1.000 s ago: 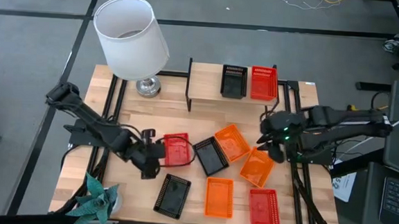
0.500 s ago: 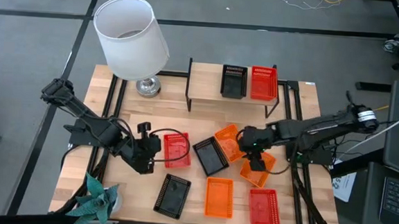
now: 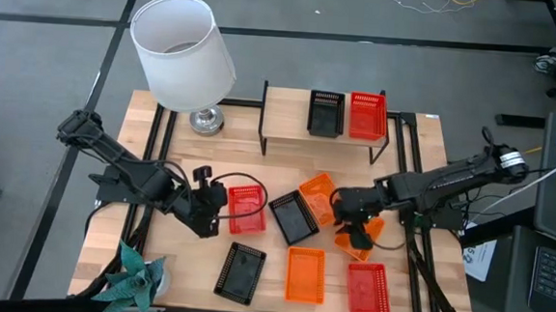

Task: Stack baskets on shelf by color
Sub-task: Stack the top black bin on the black bin on the shelf

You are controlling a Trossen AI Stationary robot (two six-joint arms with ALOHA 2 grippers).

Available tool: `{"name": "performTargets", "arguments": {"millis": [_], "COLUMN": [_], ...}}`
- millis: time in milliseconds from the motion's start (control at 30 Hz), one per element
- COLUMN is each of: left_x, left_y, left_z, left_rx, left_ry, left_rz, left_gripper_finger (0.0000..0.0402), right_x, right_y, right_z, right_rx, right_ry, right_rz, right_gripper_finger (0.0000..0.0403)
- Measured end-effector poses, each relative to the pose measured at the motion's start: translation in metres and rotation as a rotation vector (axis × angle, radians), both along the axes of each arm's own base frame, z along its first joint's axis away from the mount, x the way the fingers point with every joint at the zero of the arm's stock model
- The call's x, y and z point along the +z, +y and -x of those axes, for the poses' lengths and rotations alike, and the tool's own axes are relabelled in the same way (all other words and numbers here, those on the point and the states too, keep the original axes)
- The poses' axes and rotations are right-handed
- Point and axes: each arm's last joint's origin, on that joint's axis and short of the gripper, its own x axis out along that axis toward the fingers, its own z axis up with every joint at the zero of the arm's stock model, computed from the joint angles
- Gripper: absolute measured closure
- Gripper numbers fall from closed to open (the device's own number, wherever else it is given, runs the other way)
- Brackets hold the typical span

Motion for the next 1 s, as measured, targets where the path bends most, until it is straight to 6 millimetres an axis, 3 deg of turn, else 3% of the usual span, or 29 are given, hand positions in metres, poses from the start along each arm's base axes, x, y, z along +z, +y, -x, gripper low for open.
{"name": "performTargets", "arguments": {"millis": [233,400,567,1000], "left_x": [-0.001,-0.002,-0.002,-0.001], "left_y": [0.003,0.002,0.002,0.002], "left_z": [-0.003,-0.003,-0.003,-0.004], "left_rx": [0.014,0.011,0.009,-0.001], "left_ry": [0.004,0.005,0.004,0.000], "left_rz": [-0.002,0.000,0.003,-0.002], "left_gripper_finger": [0.0401,0.0401,0.0401,0.0401], "right_x": [-0.006,-0.023,-0.026,-0.055], "right_y": [0.022,0.025,0.027,0.032], "right_z": [-0.024,-0.044,-0.064,-0.080], "right_rx": [0.162,0.186,0.209,0.222], "right_ry": [-0.224,-0.114,-0.034,0.094], "right_rz": [0.111,0.163,0.218,0.271], "right_gripper_finger": [0.0293,0.0287,0.0265,0.0254]}}
